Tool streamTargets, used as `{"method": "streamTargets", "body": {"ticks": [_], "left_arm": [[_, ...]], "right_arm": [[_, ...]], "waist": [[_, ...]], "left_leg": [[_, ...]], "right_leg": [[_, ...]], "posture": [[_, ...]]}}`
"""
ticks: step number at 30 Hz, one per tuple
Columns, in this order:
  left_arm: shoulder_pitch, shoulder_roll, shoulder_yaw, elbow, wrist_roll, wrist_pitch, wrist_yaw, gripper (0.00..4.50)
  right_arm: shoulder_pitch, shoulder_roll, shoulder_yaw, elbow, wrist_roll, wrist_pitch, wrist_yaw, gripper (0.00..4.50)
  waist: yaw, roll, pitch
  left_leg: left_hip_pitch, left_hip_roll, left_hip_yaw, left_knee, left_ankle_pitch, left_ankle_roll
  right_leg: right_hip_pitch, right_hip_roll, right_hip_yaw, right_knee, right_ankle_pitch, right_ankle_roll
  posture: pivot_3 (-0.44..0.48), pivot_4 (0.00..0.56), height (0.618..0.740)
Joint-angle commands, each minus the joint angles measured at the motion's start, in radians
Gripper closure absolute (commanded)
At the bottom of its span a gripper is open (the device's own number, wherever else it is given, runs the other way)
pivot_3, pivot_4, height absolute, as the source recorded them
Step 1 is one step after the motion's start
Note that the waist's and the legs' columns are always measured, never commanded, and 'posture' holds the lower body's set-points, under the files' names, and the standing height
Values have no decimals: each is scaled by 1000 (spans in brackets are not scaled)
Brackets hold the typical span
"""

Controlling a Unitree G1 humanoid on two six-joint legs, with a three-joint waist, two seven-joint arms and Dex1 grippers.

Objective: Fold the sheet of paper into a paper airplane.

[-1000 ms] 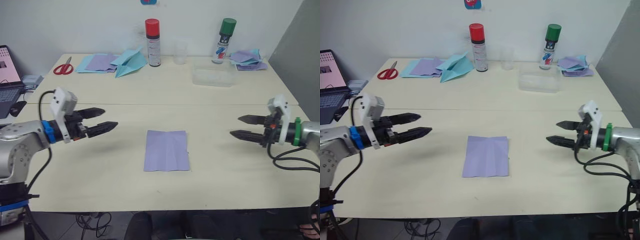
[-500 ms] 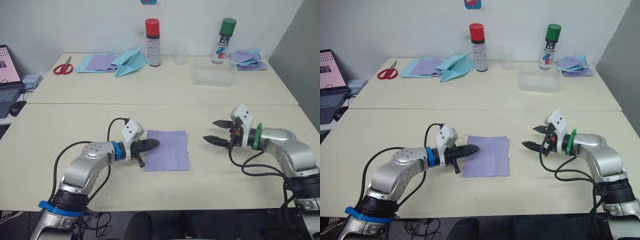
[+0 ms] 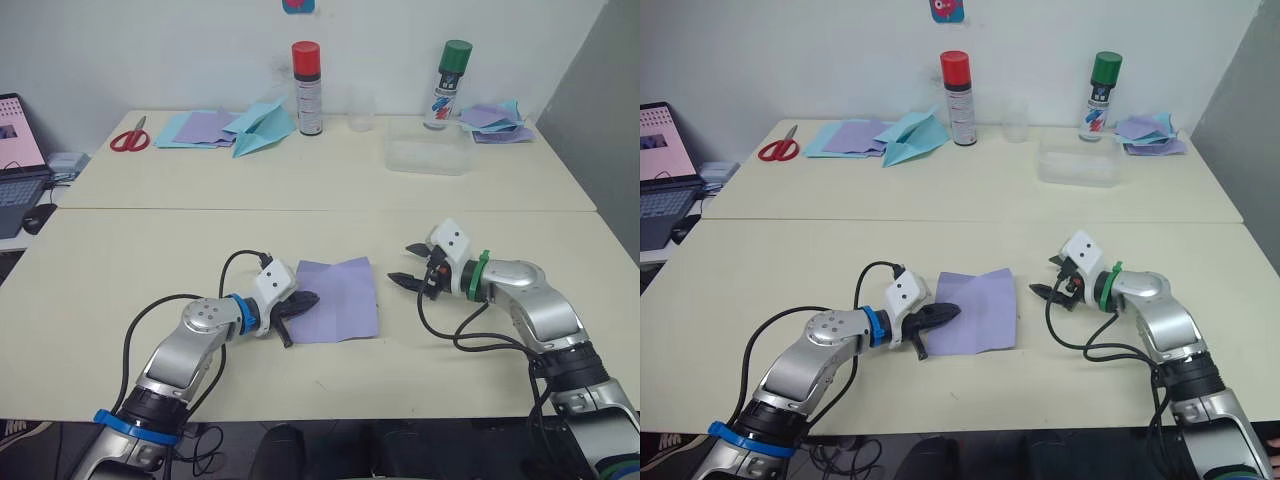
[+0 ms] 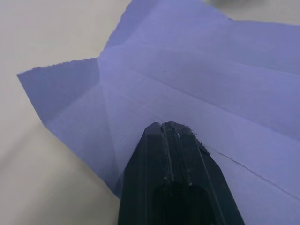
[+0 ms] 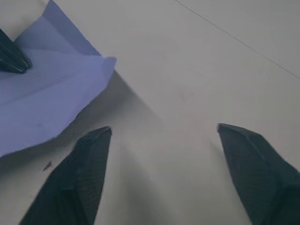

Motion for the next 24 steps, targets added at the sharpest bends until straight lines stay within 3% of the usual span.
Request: {"method": "streamTargets", "body": {"ticks": [1, 7, 15, 24], "left_arm": [[40, 5, -23, 21, 31, 25, 1, 4500], [54, 2, -18, 3, 32, 28, 17, 4500], [58, -5, -16, 2, 37, 22, 29, 4500], [26, -13, -28, 36, 47, 3, 20, 4500]], "right_arm": [[-7, -4, 26, 10, -39, -72, 28, 2060], [7, 16, 57, 42, -83, -138, 32, 4434], [68, 78, 68, -63, -23, -45, 72, 4476], [106, 170, 30, -168, 63, 113, 11, 4476]], "waist": [[0, 0, -1], [-1, 1, -1], [-1, 2, -3], [0, 2, -5]], "left_leg": [[0, 0, 0, 0, 0, 0], [0, 0, 0, 0, 0, 0], [1, 0, -1, 0, 0, 0], [1, 0, -1, 1, 0, 0]], "right_leg": [[0, 0, 0, 0, 0, 0], [0, 0, 0, 0, 0, 0], [0, 0, 0, 1, 0, 0], [1, 1, -1, 1, 0, 0]], "posture": [[0, 150, 740], [0, 150, 740], [0, 150, 740], [0, 150, 740]]}}
